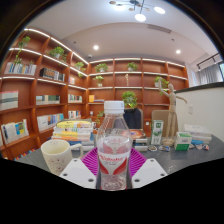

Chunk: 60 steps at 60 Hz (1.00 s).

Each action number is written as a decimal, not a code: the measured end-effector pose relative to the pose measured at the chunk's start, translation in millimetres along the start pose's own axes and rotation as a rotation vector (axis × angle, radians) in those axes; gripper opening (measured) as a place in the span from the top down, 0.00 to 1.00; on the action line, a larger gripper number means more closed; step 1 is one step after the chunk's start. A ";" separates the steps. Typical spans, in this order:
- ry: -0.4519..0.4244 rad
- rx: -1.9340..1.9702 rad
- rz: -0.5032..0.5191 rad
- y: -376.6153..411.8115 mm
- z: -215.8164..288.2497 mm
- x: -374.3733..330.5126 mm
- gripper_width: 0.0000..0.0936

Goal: Pour water

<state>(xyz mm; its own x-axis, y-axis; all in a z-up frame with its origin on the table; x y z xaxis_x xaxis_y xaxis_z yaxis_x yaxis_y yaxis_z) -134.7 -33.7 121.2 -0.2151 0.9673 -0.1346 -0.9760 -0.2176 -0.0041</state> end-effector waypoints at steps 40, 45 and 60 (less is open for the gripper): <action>0.106 0.023 -0.130 -14.5 -1.7 -101.0 0.17; 0.098 0.018 -0.155 -21.0 3.1 -120.6 0.17; 0.056 0.062 -0.165 -27.9 20.4 -158.9 0.17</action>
<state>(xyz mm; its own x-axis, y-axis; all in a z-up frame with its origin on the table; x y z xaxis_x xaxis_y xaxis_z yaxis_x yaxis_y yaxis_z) -74.0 -178.7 162.9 -0.0515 0.9800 -0.1922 -0.9985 -0.0466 0.0301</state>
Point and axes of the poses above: the point between the fingertips, and its own axes, seen from behind it with the camera up: y to the left, z up, x forward, the way the camera looks, the point moved 5 cm from there along -x, backward, against the way the camera looks, and after that the axes turned 1 degree about y, right-handed, at the moved point
